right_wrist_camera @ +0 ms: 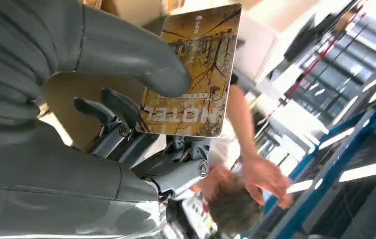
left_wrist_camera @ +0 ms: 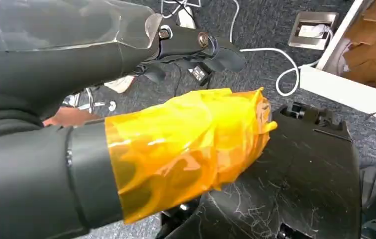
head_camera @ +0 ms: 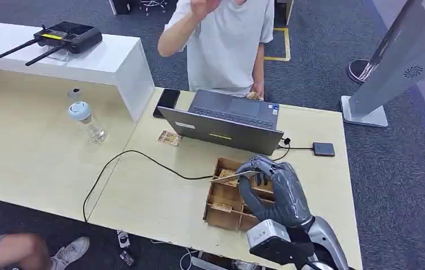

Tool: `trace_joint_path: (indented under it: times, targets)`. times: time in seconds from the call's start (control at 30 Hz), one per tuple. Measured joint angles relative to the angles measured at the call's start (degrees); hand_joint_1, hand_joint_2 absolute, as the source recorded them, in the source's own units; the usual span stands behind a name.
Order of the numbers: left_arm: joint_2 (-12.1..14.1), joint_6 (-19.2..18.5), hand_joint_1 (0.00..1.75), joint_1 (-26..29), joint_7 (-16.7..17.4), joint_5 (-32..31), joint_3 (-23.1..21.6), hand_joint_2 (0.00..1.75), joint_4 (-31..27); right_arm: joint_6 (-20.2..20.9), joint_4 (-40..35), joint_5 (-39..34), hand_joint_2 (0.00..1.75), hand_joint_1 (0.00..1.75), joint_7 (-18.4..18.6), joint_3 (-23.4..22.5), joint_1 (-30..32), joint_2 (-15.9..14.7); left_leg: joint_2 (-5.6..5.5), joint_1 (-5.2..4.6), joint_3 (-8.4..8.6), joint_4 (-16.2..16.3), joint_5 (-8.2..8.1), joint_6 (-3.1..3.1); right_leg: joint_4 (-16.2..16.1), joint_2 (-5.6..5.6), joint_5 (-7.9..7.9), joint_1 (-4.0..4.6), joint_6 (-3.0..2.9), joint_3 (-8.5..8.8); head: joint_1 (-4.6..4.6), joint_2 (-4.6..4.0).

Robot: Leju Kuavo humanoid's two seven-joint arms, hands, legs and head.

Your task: Pass the card to the sensor for recognition and then transmit it.

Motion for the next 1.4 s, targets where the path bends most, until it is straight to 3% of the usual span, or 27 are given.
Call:
trace_joint_path:
  times: [0.2, 0.47, 0.73, 1.1, 1.4]
  targets:
    - [0.0, -0.6, 0.0, 0.4, -0.9, -0.2, 0.9, 0.0, 0.1, 8.2, 1.4, -11.4, 1.75, 1.75, 0.0, -1.7, 0.0, -0.9, 0.0, 0.0, 0.0, 0.0, 0.0, 0.0, 0.0, 0.0, 0.0, 0.0, 0.0, -0.01, -0.02, 0.0]
    - [-0.5, -0.7, 0.0, 0.5, -2.0, -0.2, 2.1, 0.0, 1.0, 13.2, 4.7, -19.1, 1.75, 1.75, 0.7, -6.1, 1.1, -4.2, -0.01, -0.01, 0.0, 0.0, 0.0, 0.0, 0.0, -0.01, 0.01, -0.01, 0.01, -0.01, 0.0, 0.0]
    - [0.2, -1.8, 0.0, 0.6, -5.4, 0.4, 3.3, 0.0, 2.4, 15.4, 7.5, -23.6, 1.75, 1.75, 2.5, -11.6, 4.3, -8.9, -0.02, -0.01, -0.01, 0.0, -0.01, 0.0, 0.0, -0.02, 0.0, -0.01, 0.01, -0.01, -0.02, 0.0]
    - [0.5, -1.5, 0.0, 1.4, -5.5, 0.3, 4.3, 0.0, 3.0, 17.7, 8.0, -27.7, 1.75, 1.75, 3.7, -19.8, 9.6, -14.1, -0.02, -0.02, -0.01, 0.0, -0.02, 0.02, 0.0, -0.02, 0.0, -0.01, 0.01, -0.01, -0.02, 0.0]
    - [0.6, -1.1, 0.0, 1.4, -5.8, 0.9, 4.5, 0.0, 3.5, 18.7, 8.0, -25.5, 1.75, 1.75, 8.1, -21.8, 12.1, -18.9, -0.02, -0.02, -0.01, 0.0, -0.02, 0.02, 0.0, -0.02, 0.0, -0.01, 0.01, -0.01, -0.02, 0.0]
